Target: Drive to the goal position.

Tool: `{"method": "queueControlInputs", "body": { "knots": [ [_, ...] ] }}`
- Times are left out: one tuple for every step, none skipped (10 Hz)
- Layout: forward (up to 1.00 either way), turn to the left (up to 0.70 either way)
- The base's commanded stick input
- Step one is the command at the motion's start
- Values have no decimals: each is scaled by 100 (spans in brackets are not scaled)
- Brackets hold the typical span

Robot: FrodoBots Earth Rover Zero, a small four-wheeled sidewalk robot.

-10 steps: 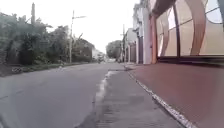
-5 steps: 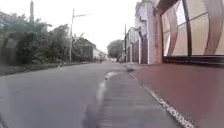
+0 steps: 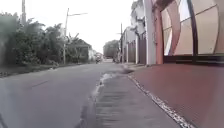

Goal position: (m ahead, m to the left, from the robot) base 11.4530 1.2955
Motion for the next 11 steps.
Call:
{"method": "queueControlInputs", "body": {
  "knots": [
    [100,-3],
    [100,-31],
    [100,-34],
    [100,-24],
    [100,-10],
    [100,5],
    [100,6],
    [100,6],
    [100,6],
    [100,6],
    [100,6]
  ]
}}
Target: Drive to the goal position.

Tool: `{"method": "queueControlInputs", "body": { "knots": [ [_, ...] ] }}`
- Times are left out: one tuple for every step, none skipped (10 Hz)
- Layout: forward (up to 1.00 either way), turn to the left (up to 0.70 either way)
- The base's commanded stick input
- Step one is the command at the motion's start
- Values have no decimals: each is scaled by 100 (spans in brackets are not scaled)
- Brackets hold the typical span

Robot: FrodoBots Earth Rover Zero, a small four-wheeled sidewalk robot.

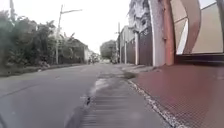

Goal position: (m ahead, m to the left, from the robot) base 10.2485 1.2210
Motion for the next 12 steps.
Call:
{"method": "queueControlInputs", "body": {
  "knots": [
    [100,6],
    [100,6],
    [100,6],
    [100,6],
    [100,6],
    [100,6],
    [100,6],
    [100,6],
    [100,6],
    [100,6],
    [100,6],
    [100,6]
  ]
}}
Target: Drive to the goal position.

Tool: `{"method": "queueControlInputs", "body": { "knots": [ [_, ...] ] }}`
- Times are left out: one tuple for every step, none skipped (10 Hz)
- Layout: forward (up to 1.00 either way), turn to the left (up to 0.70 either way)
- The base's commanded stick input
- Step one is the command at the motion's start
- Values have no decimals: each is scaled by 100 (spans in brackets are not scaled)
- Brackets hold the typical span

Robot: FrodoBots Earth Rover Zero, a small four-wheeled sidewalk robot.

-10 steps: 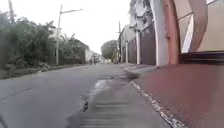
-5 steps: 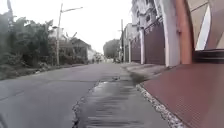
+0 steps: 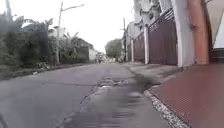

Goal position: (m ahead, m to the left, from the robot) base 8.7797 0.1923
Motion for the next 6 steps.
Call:
{"method": "queueControlInputs", "body": {
  "knots": [
    [100,6],
    [100,6],
    [100,6],
    [100,6],
    [100,6],
    [100,6]
  ]
}}
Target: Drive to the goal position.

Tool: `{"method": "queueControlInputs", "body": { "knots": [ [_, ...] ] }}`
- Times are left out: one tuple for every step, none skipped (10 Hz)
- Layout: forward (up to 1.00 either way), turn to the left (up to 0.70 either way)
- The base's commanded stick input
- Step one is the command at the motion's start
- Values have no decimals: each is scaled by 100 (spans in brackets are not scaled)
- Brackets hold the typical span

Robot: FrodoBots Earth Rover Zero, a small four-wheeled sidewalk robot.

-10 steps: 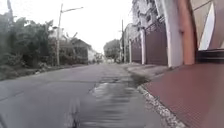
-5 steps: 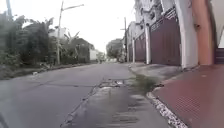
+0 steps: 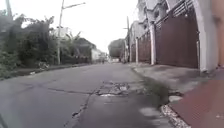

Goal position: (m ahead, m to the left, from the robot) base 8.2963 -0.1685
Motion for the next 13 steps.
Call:
{"method": "queueControlInputs", "body": {
  "knots": [
    [100,6],
    [100,6],
    [100,6],
    [100,6],
    [100,6],
    [100,6],
    [100,6],
    [100,6],
    [100,6],
    [100,6],
    [100,6],
    [100,6],
    [100,6]
  ]
}}
